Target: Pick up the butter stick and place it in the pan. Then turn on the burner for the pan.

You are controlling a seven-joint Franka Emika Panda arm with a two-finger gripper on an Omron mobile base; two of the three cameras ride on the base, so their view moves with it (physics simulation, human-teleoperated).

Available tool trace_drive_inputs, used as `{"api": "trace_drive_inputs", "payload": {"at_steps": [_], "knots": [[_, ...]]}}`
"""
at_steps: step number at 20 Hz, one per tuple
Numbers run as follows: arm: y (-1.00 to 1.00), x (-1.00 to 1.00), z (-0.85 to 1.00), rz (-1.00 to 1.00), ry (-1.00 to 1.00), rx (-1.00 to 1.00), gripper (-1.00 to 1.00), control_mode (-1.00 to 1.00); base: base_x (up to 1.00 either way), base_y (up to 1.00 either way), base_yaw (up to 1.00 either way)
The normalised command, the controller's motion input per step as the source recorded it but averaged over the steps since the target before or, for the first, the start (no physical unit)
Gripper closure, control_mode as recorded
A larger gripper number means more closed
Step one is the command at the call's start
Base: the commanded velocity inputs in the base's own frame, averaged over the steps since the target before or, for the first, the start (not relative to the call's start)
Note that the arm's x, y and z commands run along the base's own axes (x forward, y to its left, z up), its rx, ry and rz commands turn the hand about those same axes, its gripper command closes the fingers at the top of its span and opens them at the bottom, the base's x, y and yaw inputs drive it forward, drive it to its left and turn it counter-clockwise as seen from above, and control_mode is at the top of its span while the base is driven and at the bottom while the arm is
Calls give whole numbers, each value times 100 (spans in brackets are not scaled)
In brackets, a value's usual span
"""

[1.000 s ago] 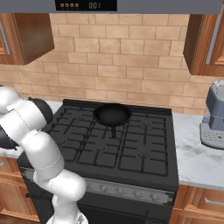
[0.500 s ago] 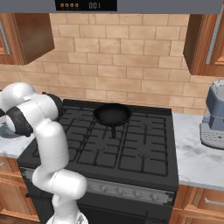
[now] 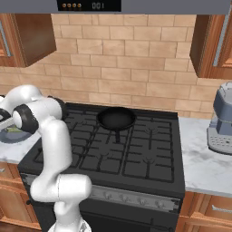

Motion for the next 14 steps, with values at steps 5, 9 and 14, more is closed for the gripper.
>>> {"api": "trace_drive_inputs", "payload": {"at_steps": [5,9,14], "knots": [[21,22,-31,5,5,-3,-100,-100,0,0,0],[11,22,-38,7,2,-2,-100,-100,0,0,0],[0,37,-28,12,0,0,-100,-100,0,0,0]]}}
